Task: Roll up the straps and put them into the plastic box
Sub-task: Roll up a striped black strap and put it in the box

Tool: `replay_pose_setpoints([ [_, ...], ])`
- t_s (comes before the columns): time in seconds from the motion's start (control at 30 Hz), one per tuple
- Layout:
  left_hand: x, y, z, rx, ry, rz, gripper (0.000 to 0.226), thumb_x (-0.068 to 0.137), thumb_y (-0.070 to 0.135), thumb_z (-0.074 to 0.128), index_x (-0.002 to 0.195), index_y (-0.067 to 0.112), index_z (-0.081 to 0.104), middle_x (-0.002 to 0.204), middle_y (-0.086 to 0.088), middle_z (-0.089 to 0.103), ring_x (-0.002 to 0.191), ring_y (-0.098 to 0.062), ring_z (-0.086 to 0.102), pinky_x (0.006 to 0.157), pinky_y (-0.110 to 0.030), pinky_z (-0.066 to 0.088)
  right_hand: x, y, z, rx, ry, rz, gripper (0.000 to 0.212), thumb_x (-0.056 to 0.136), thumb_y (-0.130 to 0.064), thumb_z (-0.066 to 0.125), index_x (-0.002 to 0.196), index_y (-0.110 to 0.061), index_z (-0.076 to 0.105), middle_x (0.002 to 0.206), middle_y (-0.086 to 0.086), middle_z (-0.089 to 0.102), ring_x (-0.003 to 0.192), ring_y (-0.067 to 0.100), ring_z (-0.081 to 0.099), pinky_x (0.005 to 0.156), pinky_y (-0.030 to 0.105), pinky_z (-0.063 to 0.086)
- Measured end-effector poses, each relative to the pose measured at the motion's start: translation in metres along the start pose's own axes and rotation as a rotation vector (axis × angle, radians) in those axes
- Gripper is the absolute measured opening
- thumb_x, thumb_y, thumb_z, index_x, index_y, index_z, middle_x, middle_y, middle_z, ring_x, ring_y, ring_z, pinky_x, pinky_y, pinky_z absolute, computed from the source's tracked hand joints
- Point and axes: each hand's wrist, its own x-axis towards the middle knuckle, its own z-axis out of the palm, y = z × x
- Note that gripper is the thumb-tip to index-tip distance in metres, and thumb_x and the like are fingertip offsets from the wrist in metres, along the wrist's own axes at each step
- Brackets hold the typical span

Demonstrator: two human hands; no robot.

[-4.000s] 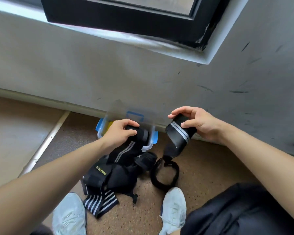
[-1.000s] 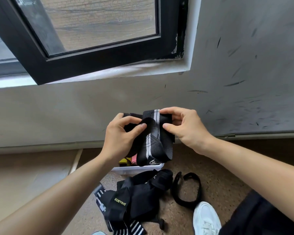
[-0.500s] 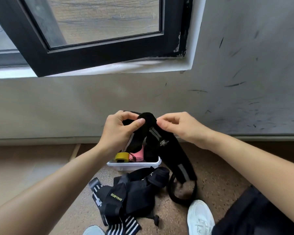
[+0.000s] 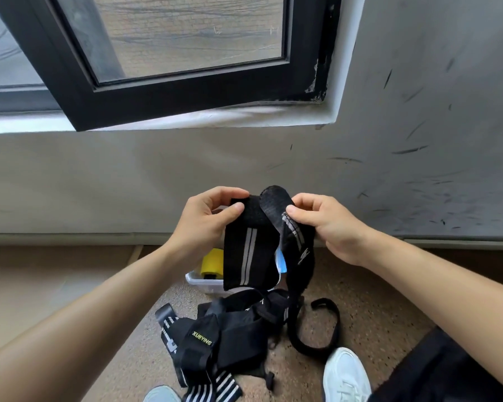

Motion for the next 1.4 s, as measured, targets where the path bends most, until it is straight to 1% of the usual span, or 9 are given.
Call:
replay_pose_setpoints([
  [0.23, 0.003, -0.009, -0.002, 0.022, 0.064, 0.039, 0.018, 0.091, 0.002, 0.075, 0.099, 0.019, 0.075, 0.102, -0.023, 0.072, 0.08, -0.026, 0.068, 0.085, -0.051, 0.062, 0.001, 0.0, 0.0, -0.14, -0.072, -0.16, 0.014, 0.1, -0.006, 0.062, 0.09, -0.01, 0.07, 0.081, -0.005, 0.072, 0.075, 0.004, 0.064, 0.076, 0.018, 0.049],
  [0.47, 0.007, -0.018, 0.006, 0.019, 0.189, -0.048, 0.018, 0.089, 0.003, 0.077, 0.088, 0.021, 0.077, 0.1, -0.025, 0.074, 0.083, -0.024, 0.067, 0.091, -0.05, 0.06, -0.006, 0.0, 0.009, -0.368, -0.028, -0.399, 0.009, 0.1, -0.004, 0.062, 0.095, -0.002, 0.07, 0.087, 0.01, 0.074, 0.08, 0.012, 0.066, 0.081, 0.032, 0.054],
  [0.57, 0.009, -0.018, 0.005, -0.035, 0.15, -0.144, 0.015, 0.089, 0.001, 0.076, 0.09, 0.016, 0.079, 0.102, -0.022, 0.076, 0.086, -0.024, 0.068, 0.097, -0.053, 0.056, -0.009, 0.004, 0.014, -0.471, -0.002, -0.473, 0.009, 0.098, -0.006, 0.065, 0.092, -0.009, 0.071, 0.079, -0.005, 0.07, 0.077, 0.009, 0.063, 0.075, 0.029, 0.051],
  [0.67, 0.008, -0.015, 0.003, -0.146, 0.056, -0.216, 0.008, 0.09, 0.007, 0.075, 0.095, 0.012, 0.078, 0.093, -0.012, 0.076, 0.083, -0.024, 0.069, 0.087, -0.051, 0.054, -0.008, 0.003, 0.009, -0.464, 0.017, -0.421, 0.01, 0.098, -0.007, 0.066, 0.098, -0.012, 0.074, 0.085, -0.011, 0.075, 0.08, 0.003, 0.068, 0.078, 0.022, 0.052],
  [0.83, 0.005, -0.015, 0.008, -0.163, -0.017, -0.208, 0.012, 0.086, 0.016, 0.082, 0.097, 0.011, 0.079, 0.1, -0.017, 0.077, 0.086, -0.024, 0.073, 0.083, -0.04, 0.06, -0.004, 0.006, 0.009, -0.452, 0.016, -0.396, 0.012, 0.096, -0.017, 0.07, 0.107, -0.021, 0.075, 0.084, 0.002, 0.076, 0.081, 0.022, 0.072, 0.082, 0.039, 0.057],
  [1.03, 0.007, -0.018, 0.01, -0.098, 0.063, -0.239, 0.005, 0.086, 0.007, 0.081, 0.087, 0.012, 0.078, 0.08, -0.007, 0.073, 0.072, -0.019, 0.068, 0.073, -0.031, 0.057, -0.009, 0.014, 0.022, -0.653, 0.094, -0.67, 0.015, 0.093, -0.021, 0.071, 0.104, -0.02, 0.082, 0.091, -0.009, 0.08, 0.08, 0.002, 0.073, 0.075, 0.032, 0.059],
  [1.17, 0.016, -0.029, -0.012, -0.001, 0.162, -0.252, 0.009, 0.091, 0.006, 0.075, 0.089, 0.014, 0.076, 0.086, -0.007, 0.072, 0.08, -0.021, 0.067, 0.081, -0.035, 0.058, -0.017, 0.018, 0.033, -0.818, 0.065, -0.914, 0.018, 0.094, -0.028, 0.067, 0.1, -0.018, 0.081, 0.086, -0.009, 0.078, 0.065, -0.001, 0.056, 0.073, 0.009, 0.04],
  [1.27, 0.018, -0.025, -0.035, 0.021, -0.033, -0.221, 0.009, 0.092, 0.008, 0.074, 0.095, 0.017, 0.073, 0.089, -0.007, 0.069, 0.083, -0.021, 0.065, 0.077, -0.031, 0.056, -0.014, 0.011, 0.017, -0.575, 0.011, -0.669, 0.011, 0.092, -0.01, 0.074, 0.101, -0.012, 0.08, 0.094, -0.008, 0.079, 0.082, -0.01, 0.065, 0.082, 0.01, 0.047],
  [1.4, 0.013, -0.014, -0.038, 0.061, -0.258, -0.196, 0.015, 0.081, 0.023, 0.075, 0.095, 0.022, 0.072, 0.092, -0.007, 0.068, 0.087, -0.026, 0.066, 0.081, -0.045, 0.056, 0.002, 0.01, -0.01, -0.465, -0.051, -0.29, 0.016, 0.099, -0.017, 0.066, 0.099, -0.005, 0.076, 0.092, 0.01, 0.077, 0.085, 0.011, 0.068, 0.084, 0.038, 0.055],
])
